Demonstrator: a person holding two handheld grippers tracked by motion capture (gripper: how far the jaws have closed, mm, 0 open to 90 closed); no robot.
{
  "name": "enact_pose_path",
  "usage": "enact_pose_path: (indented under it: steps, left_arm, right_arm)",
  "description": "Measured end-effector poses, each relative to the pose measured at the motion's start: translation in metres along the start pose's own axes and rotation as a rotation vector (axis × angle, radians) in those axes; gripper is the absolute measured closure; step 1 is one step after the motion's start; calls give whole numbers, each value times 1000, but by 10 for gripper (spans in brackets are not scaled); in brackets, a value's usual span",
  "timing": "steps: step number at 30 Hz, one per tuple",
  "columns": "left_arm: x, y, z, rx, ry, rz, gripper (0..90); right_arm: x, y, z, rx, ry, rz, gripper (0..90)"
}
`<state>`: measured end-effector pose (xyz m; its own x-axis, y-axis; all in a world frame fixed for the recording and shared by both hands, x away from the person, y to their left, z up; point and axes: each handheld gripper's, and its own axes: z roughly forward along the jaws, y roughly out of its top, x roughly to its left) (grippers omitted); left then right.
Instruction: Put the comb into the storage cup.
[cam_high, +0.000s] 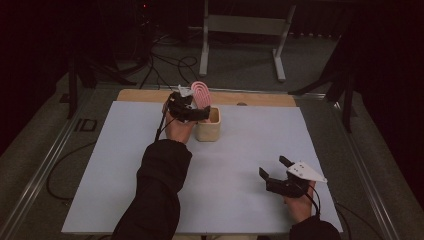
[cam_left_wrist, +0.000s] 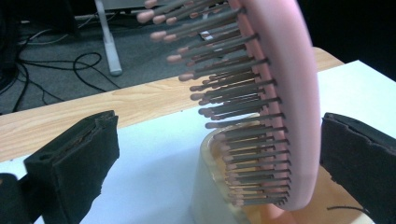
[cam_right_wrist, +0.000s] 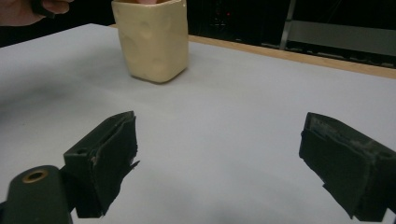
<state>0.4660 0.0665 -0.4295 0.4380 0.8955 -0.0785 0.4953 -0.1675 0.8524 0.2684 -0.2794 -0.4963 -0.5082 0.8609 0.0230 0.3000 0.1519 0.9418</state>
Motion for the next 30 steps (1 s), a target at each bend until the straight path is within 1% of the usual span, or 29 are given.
enact_pose_path:
  steps: [5, 6, 8, 10, 14, 16, 17, 22, 24, 28, 30]
  left_arm:
    - [-1, 1, -5, -4, -6, 2, 0]
    - [-1, 2, -7, -12, -7, 1, 0]
    - [0, 2, -11, -36, -16, -17, 0]
    - [2, 3, -14, -39, -25, -27, 0]
    - [5, 3, -21, -40, -29, -25, 0]
    - [4, 4, -25, -36, -35, -6, 0]
    - [3, 4, -27, -33, -35, 12, 0]
    - [-1, 5, -39, -34, -53, 70, 0]
    - [-1, 5, -44, -35, -59, 81, 0]
    - [1, 3, -54, -40, -87, 92, 0]
    - [1, 1, -58, -38, -100, 114, 0]
  right_arm:
    - [0, 0, 0, 1, 2, 0, 110]
    - [0, 0, 0, 1, 2, 0, 110]
    - [0, 0, 0, 1, 1, 0, 110]
    - [0, 0, 0, 1, 3, 0, 110]
    - [0, 0, 0, 1, 4, 1, 110]
    - [0, 0, 0, 1, 3, -1, 110]
    - [0, 0, 0, 1, 4, 0, 110]
    - [1, 0, 1, 2, 4, -2, 110]
    - [2, 0, 1, 2, 6, -3, 110]
    - [2, 0, 1, 2, 5, -2, 110]
    - [2, 0, 1, 2, 5, -2, 110]
